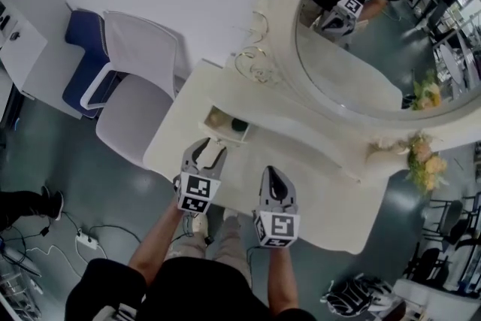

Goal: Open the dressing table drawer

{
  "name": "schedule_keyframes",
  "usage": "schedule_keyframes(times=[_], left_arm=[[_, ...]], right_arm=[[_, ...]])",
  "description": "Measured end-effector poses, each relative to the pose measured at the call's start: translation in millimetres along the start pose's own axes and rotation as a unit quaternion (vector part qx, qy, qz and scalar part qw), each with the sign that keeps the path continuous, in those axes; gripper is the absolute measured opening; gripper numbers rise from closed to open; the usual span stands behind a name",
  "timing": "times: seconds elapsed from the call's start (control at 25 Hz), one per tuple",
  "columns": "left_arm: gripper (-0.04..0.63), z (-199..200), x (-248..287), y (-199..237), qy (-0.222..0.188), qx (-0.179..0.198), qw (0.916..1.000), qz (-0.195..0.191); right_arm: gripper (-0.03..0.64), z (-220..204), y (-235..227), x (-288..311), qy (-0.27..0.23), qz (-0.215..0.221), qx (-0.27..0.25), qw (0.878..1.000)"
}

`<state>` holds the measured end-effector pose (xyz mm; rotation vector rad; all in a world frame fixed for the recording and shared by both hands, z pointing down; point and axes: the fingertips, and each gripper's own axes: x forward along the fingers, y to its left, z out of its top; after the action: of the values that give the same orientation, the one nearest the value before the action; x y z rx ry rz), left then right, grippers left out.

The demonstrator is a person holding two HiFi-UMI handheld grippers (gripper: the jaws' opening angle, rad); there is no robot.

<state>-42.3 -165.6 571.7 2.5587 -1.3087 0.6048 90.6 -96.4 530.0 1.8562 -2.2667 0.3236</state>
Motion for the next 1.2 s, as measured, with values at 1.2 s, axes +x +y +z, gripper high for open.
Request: schedule_keyframes(times=[1.2], left_arm=[[0.118,117,-133,-62,-0.115,0.044,0.9910,-0.052]], right_arm=[[-0.003,88,14,-101,-0.079,-0.054,-0.034,0.995]])
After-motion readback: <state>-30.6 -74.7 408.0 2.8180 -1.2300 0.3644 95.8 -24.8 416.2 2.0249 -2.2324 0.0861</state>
